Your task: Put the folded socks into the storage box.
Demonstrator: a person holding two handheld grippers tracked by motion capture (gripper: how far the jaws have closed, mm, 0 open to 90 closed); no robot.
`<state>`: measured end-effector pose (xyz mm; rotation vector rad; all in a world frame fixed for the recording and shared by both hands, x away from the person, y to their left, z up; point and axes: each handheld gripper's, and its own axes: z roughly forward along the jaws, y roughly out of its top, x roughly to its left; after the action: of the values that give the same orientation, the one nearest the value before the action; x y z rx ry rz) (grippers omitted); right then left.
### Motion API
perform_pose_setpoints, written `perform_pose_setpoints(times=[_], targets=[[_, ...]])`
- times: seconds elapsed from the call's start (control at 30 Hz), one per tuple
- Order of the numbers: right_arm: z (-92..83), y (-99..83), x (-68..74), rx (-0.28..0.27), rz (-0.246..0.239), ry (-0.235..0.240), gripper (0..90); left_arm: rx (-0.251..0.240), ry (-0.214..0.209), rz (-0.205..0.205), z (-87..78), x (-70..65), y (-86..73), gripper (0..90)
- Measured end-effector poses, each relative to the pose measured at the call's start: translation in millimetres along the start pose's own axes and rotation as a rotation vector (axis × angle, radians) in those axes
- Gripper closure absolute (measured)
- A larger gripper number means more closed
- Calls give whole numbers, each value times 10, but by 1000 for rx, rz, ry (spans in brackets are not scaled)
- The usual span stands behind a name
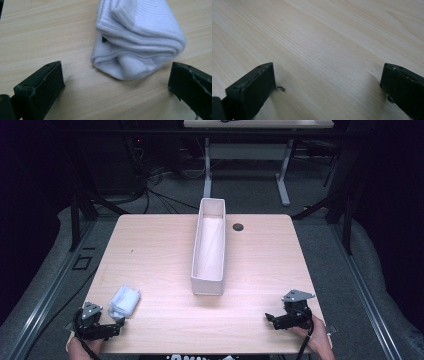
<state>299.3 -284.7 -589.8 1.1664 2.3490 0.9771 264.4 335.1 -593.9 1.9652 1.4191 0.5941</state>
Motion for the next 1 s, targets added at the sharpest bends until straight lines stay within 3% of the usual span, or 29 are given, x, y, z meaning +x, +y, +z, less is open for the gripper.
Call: perform_pose_setpoints(times=[0.53,0.6,0.8,1.0], targets=[[13,20,-69,4,45,-58,0,38,5,-4,-16,9,28,2],[14,21,-73,3,50,-56,0,63,4,-5,-30,11,42,1],[10,24,-77,11,51,-54,0,147,-49,10,-78,44,131,1],[10,23,-77,9,53,-55,0,203,-77,23,-147,35,274,1]])
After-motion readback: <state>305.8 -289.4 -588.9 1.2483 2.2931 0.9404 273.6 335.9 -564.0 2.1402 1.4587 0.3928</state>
